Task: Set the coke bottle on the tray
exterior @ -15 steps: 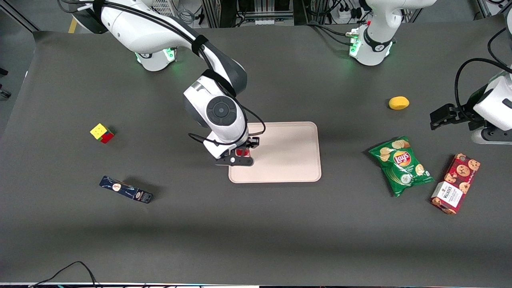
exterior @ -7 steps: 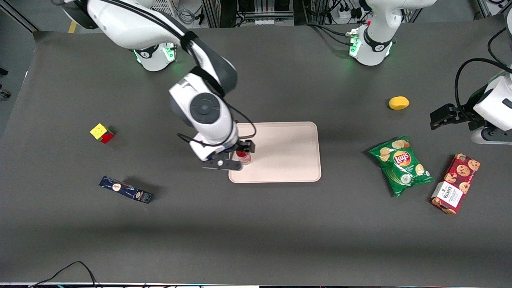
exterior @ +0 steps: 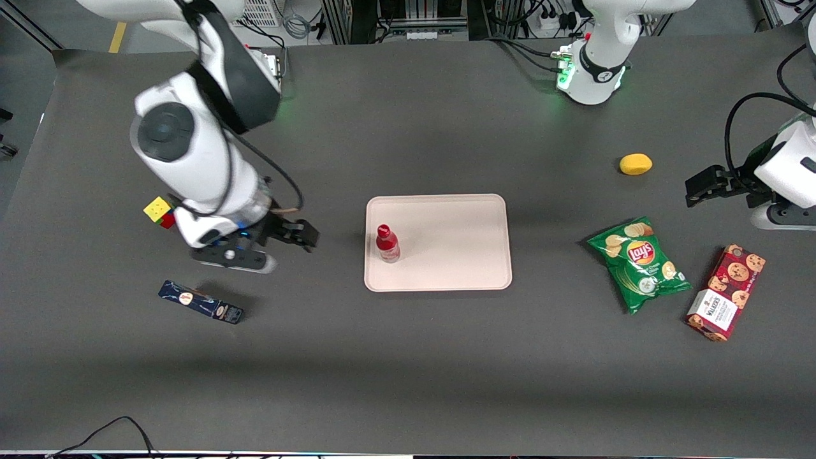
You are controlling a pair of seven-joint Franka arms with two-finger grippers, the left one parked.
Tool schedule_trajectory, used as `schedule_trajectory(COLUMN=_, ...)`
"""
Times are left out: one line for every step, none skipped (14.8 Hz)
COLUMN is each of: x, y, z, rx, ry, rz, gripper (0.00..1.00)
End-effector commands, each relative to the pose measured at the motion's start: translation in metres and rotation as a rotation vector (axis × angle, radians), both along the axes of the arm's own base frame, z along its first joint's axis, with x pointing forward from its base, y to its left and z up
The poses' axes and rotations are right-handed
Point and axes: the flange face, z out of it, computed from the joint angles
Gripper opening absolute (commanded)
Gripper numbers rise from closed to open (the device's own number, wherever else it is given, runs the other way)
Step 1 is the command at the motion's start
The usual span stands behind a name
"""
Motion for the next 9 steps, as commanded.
schedule_trajectory(x=-0.043, y=-0.072, z=0.014, rx=-0.041, ry=-0.004, rz=0.085, gripper=1.0)
schedule_trajectory(x=-0.052, y=-0.089, z=0.016, rx=-0.06, ry=-0.003, rz=0.097, gripper=1.0)
schedule_trajectory(x=-0.06, y=-0.112, z=0.018, rx=-0.075, ry=-0.002, rz=0.101, gripper=1.0)
schedule_trajectory(x=-0.067, y=-0.132, z=0.022, rx=-0.063, ry=-0.001, rz=0.106, gripper=1.0)
schedule_trajectory(x=-0.072, y=-0.155, z=0.026, rx=-0.029, ry=0.0, rz=0.111, gripper=1.0)
schedule_trajectory(x=-0.077, y=-0.182, z=0.031, rx=-0.013, ry=-0.007, rz=0.112, gripper=1.0)
schedule_trajectory(x=-0.082, y=-0.206, z=0.038, rx=-0.01, ry=-0.015, rz=0.105, gripper=1.0)
schedule_trajectory(x=-0.087, y=-0.225, z=0.048, rx=-0.009, ry=-0.028, rz=0.088, gripper=1.0)
schedule_trajectory(x=-0.093, y=-0.235, z=0.056, rx=-0.009, ry=-0.023, rz=0.082, gripper=1.0)
